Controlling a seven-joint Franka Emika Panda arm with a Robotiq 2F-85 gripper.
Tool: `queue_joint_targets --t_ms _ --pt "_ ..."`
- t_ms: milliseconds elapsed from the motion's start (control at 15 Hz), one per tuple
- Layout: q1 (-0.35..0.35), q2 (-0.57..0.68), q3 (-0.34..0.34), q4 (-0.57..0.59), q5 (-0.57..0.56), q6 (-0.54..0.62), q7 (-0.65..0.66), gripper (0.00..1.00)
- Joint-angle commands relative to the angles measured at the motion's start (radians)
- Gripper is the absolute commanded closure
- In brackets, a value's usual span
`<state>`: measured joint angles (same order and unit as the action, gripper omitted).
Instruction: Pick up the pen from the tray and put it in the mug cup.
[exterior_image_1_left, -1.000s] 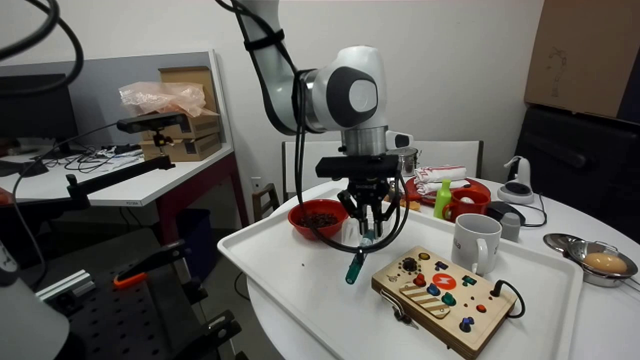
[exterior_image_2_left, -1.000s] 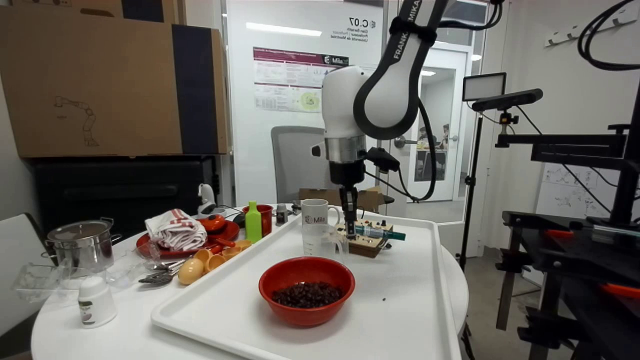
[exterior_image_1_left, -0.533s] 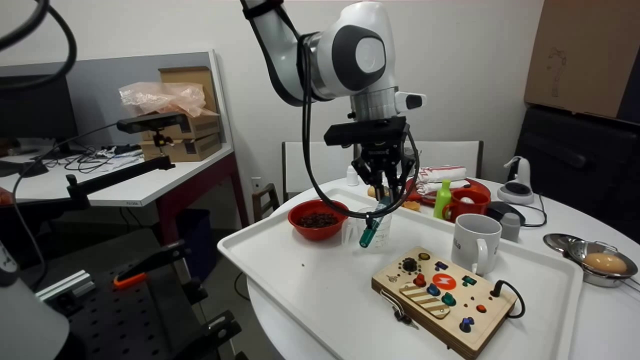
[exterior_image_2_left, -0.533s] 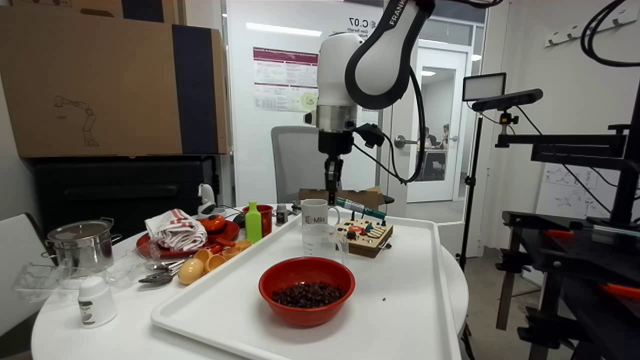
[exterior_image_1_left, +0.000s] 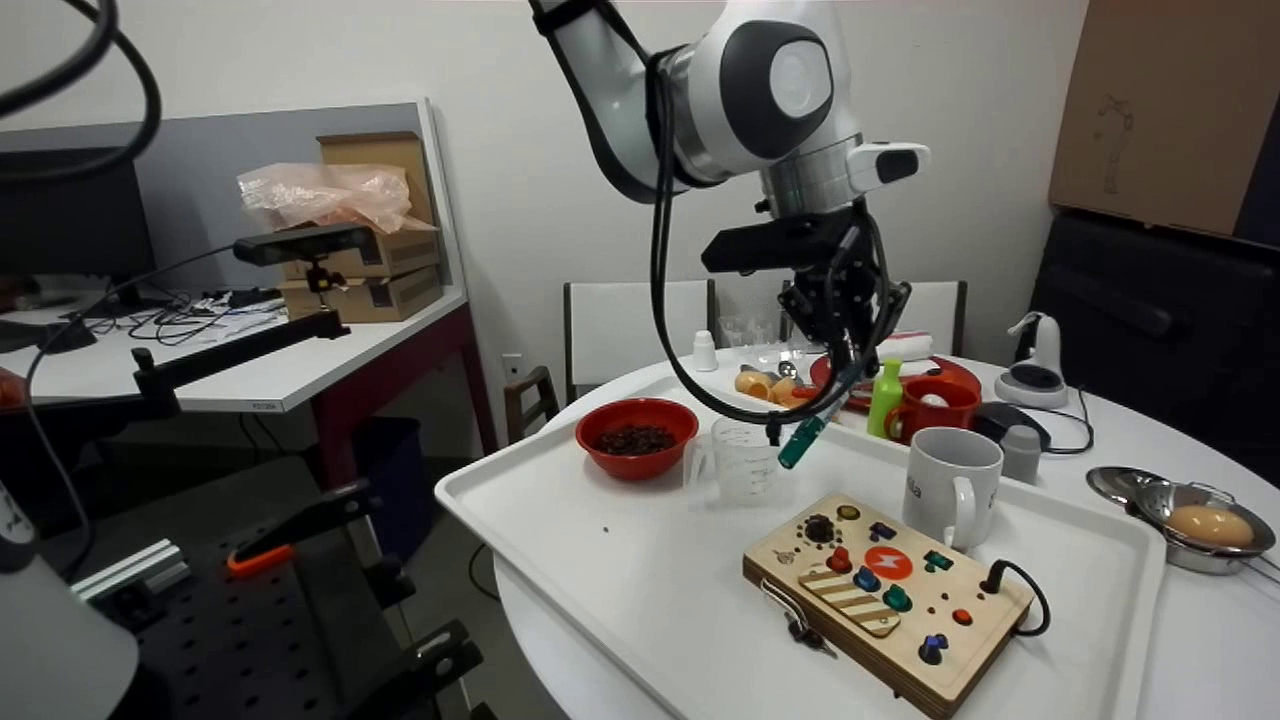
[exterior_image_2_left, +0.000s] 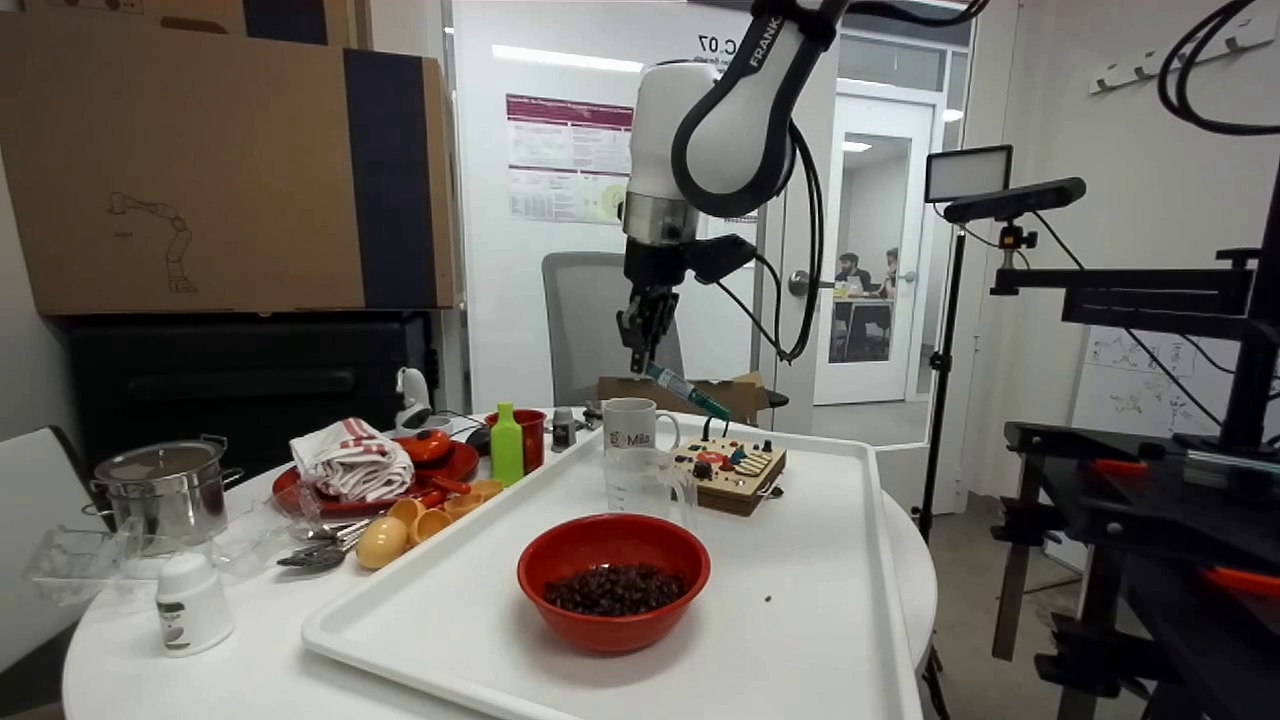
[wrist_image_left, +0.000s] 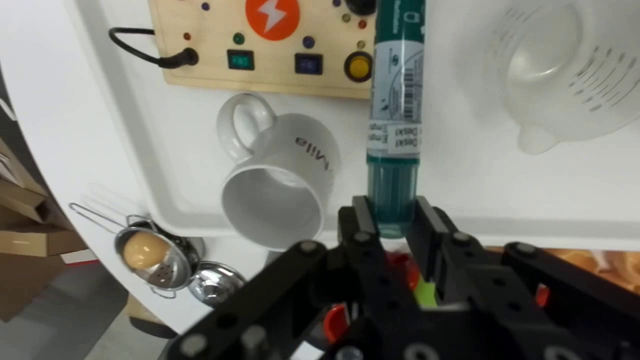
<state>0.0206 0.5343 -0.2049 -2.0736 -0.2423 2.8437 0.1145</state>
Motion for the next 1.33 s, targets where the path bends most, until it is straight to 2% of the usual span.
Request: queue_joint_targets --t_ms 0,467,800,1067,1267 --pt "0.053 0.061 -0.097 0.083 0.015 0.032 0.142 0.94" --pt "0.139 0.105 -0.217 0.149 0.035 0.073 0.333 0.94" --pt "0.215 0.137 -0.299 0.193 0.035 0.097 0.413 0.94" --pt "0.295 0.202 -0.404 0.249 0.03 0.105 0.49 0.94" --pt "0.327 0.259 -0.447 0.274 0.041 0.1 0.53 0.94"
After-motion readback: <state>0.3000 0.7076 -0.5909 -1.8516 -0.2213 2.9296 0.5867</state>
